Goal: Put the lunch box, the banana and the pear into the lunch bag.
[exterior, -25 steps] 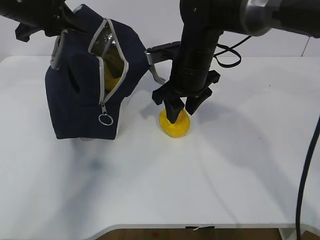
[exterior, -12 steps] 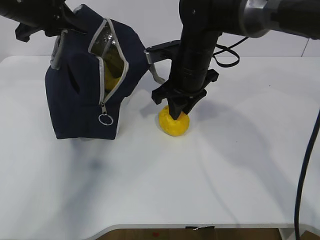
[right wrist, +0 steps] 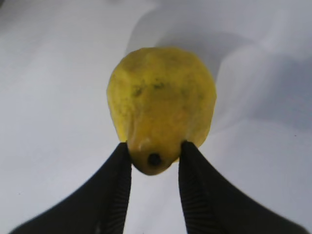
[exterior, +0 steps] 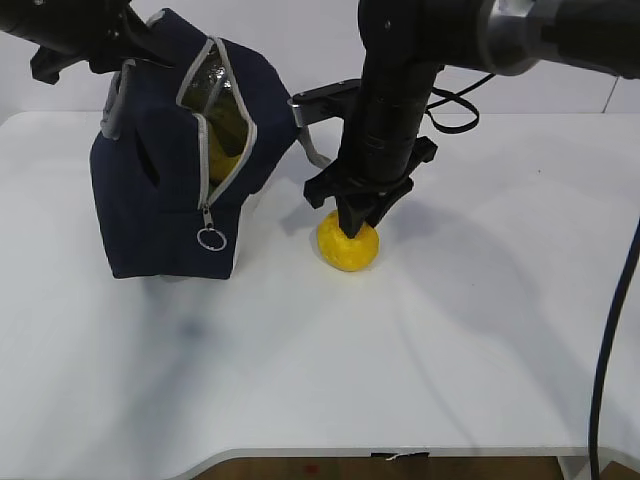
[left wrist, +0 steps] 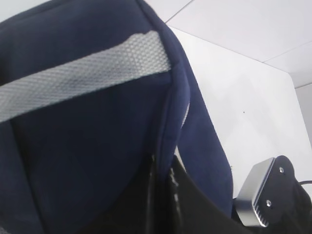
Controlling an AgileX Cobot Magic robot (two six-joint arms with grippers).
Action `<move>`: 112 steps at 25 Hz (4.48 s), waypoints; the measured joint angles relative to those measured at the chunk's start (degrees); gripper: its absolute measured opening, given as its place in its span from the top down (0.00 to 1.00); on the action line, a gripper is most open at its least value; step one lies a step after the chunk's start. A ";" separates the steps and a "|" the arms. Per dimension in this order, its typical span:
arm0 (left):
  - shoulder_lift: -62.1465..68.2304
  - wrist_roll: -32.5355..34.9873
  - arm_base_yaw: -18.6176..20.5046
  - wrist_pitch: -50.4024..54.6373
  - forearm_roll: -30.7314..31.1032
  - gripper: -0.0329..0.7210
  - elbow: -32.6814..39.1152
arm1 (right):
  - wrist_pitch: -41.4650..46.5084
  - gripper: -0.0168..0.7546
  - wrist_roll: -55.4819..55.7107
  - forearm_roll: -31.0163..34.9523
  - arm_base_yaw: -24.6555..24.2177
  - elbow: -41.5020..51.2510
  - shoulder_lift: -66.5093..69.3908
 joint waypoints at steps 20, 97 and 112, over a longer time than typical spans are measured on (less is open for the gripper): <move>0.00 0.00 0.00 0.00 0.00 0.96 0.00 | 2.28 0.64 -1.34 -4.10 0.00 -7.90 0.45; 0.00 1.53 0.00 1.09 -4.73 0.96 0.00 | -4.19 0.24 0.59 8.40 -0.52 -23.91 1.75; 0.00 2.71 0.00 1.09 -4.73 0.96 0.00 | -5.28 0.29 -0.53 29.00 -9.51 -23.91 4.97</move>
